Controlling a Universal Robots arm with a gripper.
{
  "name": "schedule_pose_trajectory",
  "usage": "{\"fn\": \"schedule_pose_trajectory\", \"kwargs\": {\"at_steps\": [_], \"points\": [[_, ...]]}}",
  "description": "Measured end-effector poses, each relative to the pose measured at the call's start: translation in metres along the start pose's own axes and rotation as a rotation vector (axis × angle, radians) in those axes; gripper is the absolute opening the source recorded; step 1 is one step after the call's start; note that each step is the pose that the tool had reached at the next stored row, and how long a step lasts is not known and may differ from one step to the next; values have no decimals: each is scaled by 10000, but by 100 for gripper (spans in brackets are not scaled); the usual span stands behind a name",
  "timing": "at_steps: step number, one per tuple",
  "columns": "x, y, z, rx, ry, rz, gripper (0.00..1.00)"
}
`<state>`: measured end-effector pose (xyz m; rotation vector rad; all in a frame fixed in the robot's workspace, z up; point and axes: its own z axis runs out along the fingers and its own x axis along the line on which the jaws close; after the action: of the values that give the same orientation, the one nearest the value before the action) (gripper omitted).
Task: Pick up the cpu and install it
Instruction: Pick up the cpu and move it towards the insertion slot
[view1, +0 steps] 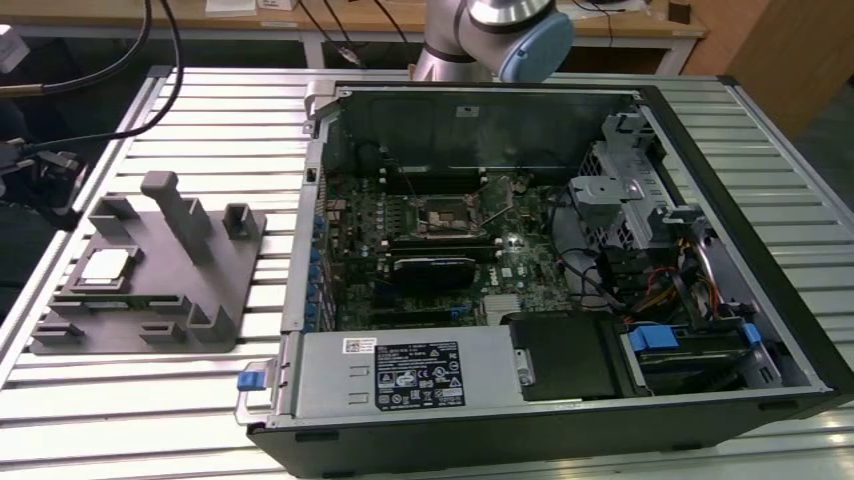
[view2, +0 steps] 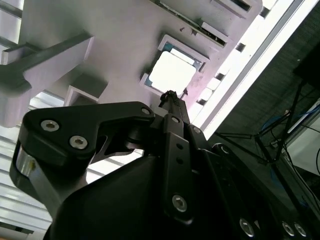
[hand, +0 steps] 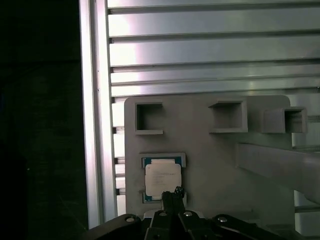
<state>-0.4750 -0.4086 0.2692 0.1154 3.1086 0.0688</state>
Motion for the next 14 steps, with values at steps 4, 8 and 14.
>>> {"fn": "schedule_pose_trajectory", "kwargs": {"at_steps": [4, 8, 14], "points": [[11, -3, 59, 0, 0, 0, 11], [15, -7, 126, 0, 0, 0, 11], [19, -11, 220, 0, -1, -1, 11]]}}
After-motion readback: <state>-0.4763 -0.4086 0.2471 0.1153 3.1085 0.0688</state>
